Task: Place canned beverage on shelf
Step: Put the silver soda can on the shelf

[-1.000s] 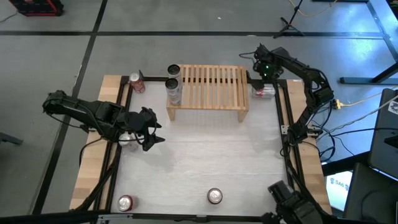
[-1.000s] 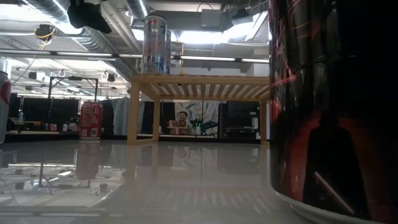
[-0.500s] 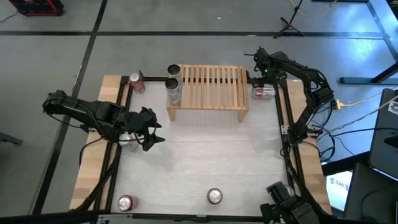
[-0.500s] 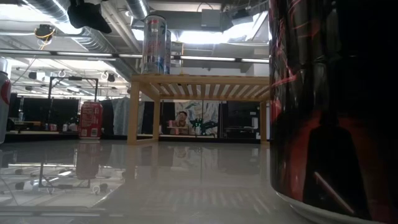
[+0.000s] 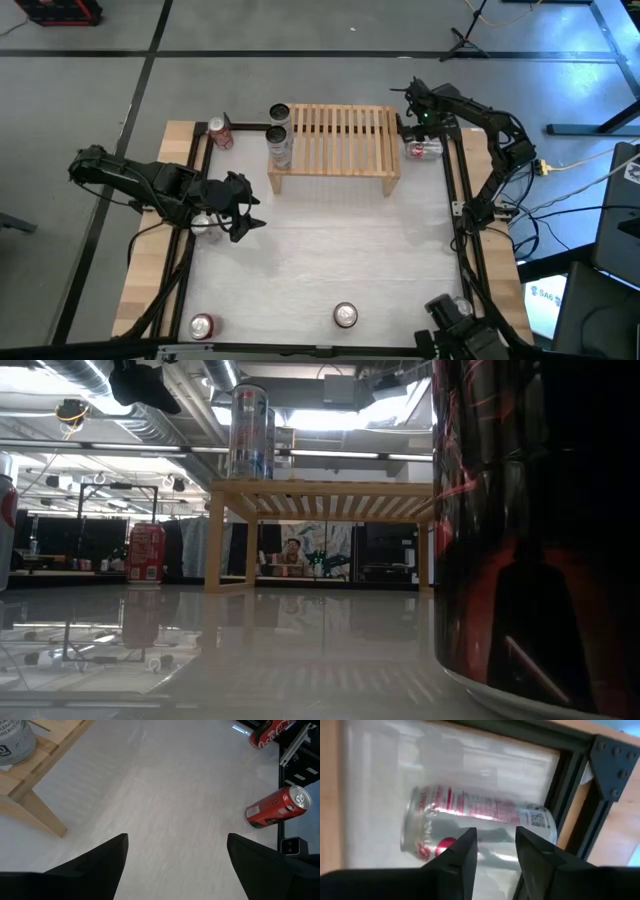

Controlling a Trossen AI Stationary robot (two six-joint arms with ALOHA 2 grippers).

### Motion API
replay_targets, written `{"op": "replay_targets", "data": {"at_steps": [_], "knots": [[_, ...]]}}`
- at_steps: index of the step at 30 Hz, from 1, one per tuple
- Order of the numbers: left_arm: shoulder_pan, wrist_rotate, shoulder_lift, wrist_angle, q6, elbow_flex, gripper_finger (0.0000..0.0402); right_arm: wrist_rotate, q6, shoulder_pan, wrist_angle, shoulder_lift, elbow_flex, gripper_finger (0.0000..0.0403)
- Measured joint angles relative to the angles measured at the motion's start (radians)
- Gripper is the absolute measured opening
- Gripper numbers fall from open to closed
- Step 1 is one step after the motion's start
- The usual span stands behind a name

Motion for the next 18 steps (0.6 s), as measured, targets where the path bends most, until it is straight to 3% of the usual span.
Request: {"op": "replay_targets", "data": {"at_steps": [9, 14, 18], "knots": [[0.000, -0.007, 0.000, 0.001, 0.000, 0.000, 0.0330, 0.020, 0.003, -0.003, 0.096, 0.000, 0.000, 0.0122], [0.000, -0.007, 0.000, 0.001, 0.000, 0.000, 0.0330, 0.026, 0.026, 0.005, 0.122, 0.000, -0.069, 0.0122], [0.000, -0.007, 0.000, 0.001, 0.000, 0.000, 0.0330, -0.036, 0.028, 0.005, 0.072, 0.001, -0.124, 0.0122]]}}
